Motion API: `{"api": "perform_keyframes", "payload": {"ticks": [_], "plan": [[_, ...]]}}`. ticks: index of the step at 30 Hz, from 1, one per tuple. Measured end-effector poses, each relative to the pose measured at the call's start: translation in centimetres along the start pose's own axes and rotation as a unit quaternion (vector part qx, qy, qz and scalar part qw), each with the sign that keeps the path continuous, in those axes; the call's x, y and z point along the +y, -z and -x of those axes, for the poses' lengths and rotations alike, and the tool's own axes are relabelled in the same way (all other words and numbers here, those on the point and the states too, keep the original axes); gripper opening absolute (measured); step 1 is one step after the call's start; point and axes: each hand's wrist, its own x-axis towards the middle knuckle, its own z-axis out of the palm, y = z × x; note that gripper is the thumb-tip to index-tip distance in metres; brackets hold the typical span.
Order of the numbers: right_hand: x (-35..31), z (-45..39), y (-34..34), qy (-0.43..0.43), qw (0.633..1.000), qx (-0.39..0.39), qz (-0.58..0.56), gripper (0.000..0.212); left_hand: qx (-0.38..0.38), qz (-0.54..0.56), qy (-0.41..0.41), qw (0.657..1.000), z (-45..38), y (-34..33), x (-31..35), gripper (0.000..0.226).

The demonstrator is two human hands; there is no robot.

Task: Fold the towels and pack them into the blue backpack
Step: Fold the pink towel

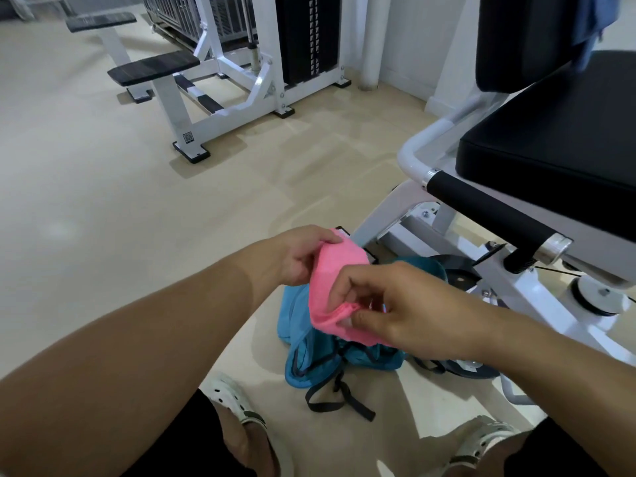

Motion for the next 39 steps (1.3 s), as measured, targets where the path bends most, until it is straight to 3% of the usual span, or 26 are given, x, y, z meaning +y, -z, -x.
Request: {"api": "perform_keyframes", "payload": {"ticks": [3, 5, 7, 10, 14, 17, 20, 23, 27, 29, 31, 35, 39], "plan": [[0.9, 0.1, 0.1, -0.040, 0.992, -0.100, 0.067, 0.013, 0.012, 0.028, -0.038, 0.999, -0.3, 0.1, 0.4, 0.027], [1.7, 0.0, 0.7, -0.081, 0.982, -0.136, 0.107, 0.018, 0.060, -0.011, -0.105, 0.993, -0.6, 0.0, 0.5, 0.032], [2.7, -0.4, 1.3, -0.112, 0.984, -0.056, 0.126, 0.014, 0.111, -0.110, -0.201, 0.967, -0.4, -0.5, 0.1, 0.033], [4.4, -1.5, 2.4, -0.166, 0.971, 0.150, 0.084, 0.019, 0.100, -0.234, -0.302, 0.919, 0.7, -1.3, -1.0, 0.041], [5.7, -2.6, 2.5, -0.185, 0.954, 0.223, -0.076, 0.042, 0.082, -0.320, -0.386, 0.861, 2.1, -2.6, -2.4, 0.035], [6.0, -3.1, 1.8, -0.192, 0.945, 0.235, -0.123, 0.043, 0.073, -0.294, -0.397, 0.866, 2.6, -3.3, -2.9, 0.033], [6.3, -3.4, 1.7, -0.172, 0.945, 0.250, -0.118, 0.019, 0.070, -0.207, -0.367, 0.904, 2.7, -3.6, -2.6, 0.032], [6.2, -3.1, 2.1, -0.158, 0.947, 0.262, -0.100, 0.010, 0.064, -0.106, -0.321, 0.939, 2.9, -3.5, -2.1, 0.044], [5.5, -2.8, 2.2, -0.145, 0.949, 0.271, -0.075, 0.006, 0.071, -0.097, -0.333, 0.935, 3.2, -2.9, -1.7, 0.072], [5.2, -2.7, 2.3, -0.139, 0.949, 0.274, -0.078, 0.007, 0.065, -0.110, -0.353, 0.927, 3.5, -2.8, -1.7, 0.074], [4.9, -2.7, 2.3, -0.132, 0.947, 0.279, -0.083, 0.010, 0.065, -0.151, -0.374, 0.913, 3.7, -2.8, -1.5, 0.065], [4.0, -2.3, 2.3, -0.116, 0.947, 0.293, -0.065, 0.024, 0.051, -0.232, -0.388, 0.891, 4.3, -2.7, -1.3, 0.022], [3.3, -2.0, 1.8, -0.098, 0.950, 0.292, -0.045, 0.032, 0.003, -0.231, -0.366, 0.902, 4.9, -2.3, -1.0, 0.019]]}}
